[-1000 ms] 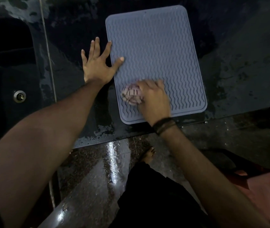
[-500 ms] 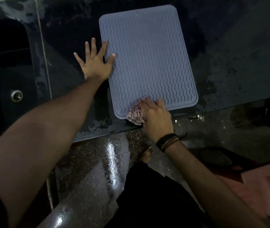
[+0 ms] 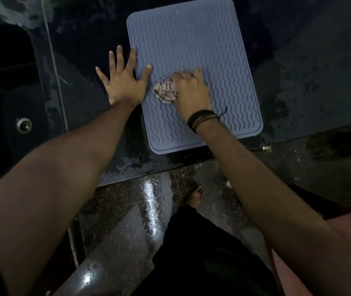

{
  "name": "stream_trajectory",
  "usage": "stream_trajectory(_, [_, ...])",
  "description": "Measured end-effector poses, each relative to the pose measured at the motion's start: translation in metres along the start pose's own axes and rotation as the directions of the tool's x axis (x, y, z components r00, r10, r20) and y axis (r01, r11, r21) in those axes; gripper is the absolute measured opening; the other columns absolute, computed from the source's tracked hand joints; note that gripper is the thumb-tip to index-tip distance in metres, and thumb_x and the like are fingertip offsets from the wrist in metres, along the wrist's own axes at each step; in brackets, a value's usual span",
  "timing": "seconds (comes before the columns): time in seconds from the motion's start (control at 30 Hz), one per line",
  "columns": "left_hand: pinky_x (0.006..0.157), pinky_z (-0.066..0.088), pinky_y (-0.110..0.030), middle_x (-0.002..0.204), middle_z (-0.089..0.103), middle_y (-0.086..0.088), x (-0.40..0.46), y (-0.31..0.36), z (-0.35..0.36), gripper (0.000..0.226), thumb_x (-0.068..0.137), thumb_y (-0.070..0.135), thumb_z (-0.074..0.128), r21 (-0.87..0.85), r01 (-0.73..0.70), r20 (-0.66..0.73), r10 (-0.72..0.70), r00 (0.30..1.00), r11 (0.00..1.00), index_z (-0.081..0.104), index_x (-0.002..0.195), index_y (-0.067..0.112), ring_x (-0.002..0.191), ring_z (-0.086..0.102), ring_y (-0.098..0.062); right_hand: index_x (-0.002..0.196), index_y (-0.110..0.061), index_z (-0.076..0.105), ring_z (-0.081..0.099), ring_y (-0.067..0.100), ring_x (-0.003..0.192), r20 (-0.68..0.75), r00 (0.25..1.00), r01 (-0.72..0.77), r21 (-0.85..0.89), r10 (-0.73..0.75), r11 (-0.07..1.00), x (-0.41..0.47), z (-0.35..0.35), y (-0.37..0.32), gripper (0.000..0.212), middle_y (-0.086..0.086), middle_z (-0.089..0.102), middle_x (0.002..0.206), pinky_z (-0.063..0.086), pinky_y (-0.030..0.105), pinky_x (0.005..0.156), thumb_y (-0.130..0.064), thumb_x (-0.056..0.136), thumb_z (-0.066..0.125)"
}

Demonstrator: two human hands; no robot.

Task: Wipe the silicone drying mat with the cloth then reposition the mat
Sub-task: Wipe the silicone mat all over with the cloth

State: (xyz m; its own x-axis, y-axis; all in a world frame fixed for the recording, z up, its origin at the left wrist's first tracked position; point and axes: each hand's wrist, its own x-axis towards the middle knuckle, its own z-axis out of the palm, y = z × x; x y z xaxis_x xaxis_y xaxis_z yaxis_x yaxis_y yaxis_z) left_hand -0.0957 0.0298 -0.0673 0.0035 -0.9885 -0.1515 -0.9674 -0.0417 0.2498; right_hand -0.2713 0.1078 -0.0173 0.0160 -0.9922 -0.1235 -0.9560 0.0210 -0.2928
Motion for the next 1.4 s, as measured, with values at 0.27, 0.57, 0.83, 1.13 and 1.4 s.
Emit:
stream_trajectory(0.27, [0.120, -0.010, -0.065, 0.171, 0.006, 0.000, -0.001, 0.000, 0.001, 0.076, 0.095, 0.077, 0.018, -0.022, 0.006, -0.025, -0.006, 1.000, 1.000, 0.015, 0.161, 0.040, 0.157, -0.002, -0.022, 0.125, -0.013, 0.058, 0.044, 0.028, 0.115, 0.040, 0.999, 0.000, 0.022, -0.001, 1.000, -0.112, 0.000, 0.020, 0.053, 0.002, 0.057, 0.131, 0.054, 0.040, 0.083, -0.006, 0.074, 0.072])
stream_trajectory(0.57, [0.118, -0.011, -0.065, 0.171, 0.008, 0.000, 0.000, -0.002, 0.001, 0.088, 0.087, 0.088, 0.019, -0.036, -0.014, -0.031, 0.013, 0.999, 0.999, 0.017, 0.160, 0.040, 0.157, -0.001, -0.023, 0.119, -0.016, 0.062, 0.049, 0.029, 0.116, -0.001, 0.999, -0.043, 0.105, 0.043, 0.994, -0.095, -0.025, 0.018, 0.045, 0.004, 0.066, 0.117, 0.050, 0.040, 0.087, -0.022, 0.077, 0.076])
stream_trajectory(0.83, [0.120, -0.009, -0.065, 0.170, 0.009, 0.001, 0.001, -0.002, 0.003, 0.089, 0.085, 0.089, 0.021, -0.025, -0.002, -0.045, 0.001, 0.999, 1.000, 0.018, 0.160, 0.041, 0.157, 0.000, -0.021, 0.135, -0.010, 0.052, 0.032, 0.033, 0.136, 0.054, 0.997, -0.045, -0.058, 0.048, 0.997, 0.000, -0.008, 0.018, 0.051, 0.008, 0.051, 0.137, 0.051, 0.046, 0.094, -0.013, 0.086, 0.065])
stream_trajectory(1.13, [0.120, -0.009, -0.064, 0.171, 0.009, 0.001, 0.000, -0.001, 0.001, 0.087, 0.087, 0.088, 0.023, -0.035, 0.001, -0.043, -0.003, 0.999, 0.999, 0.018, 0.160, 0.041, 0.157, -0.001, -0.021, 0.128, -0.014, 0.056, 0.045, 0.029, 0.114, 0.054, 0.998, -0.015, -0.032, 0.016, 0.999, -0.121, -0.008, 0.036, 0.053, 0.002, 0.055, 0.134, 0.053, 0.041, 0.081, -0.006, 0.076, 0.066])
stream_trajectory(1.4, [0.119, -0.010, -0.065, 0.171, 0.007, 0.000, 0.000, 0.001, -0.002, 0.099, 0.079, 0.096, 0.023, -0.034, -0.003, -0.023, 0.002, 1.000, 0.999, 0.017, 0.160, 0.041, 0.157, -0.002, -0.022, 0.117, -0.015, 0.063, 0.049, 0.029, 0.113, -0.050, 0.995, -0.076, 0.099, 0.081, 0.992, -0.094, -0.037, 0.043, 0.046, 0.005, 0.067, 0.115, 0.049, 0.039, 0.082, -0.024, 0.075, 0.079])
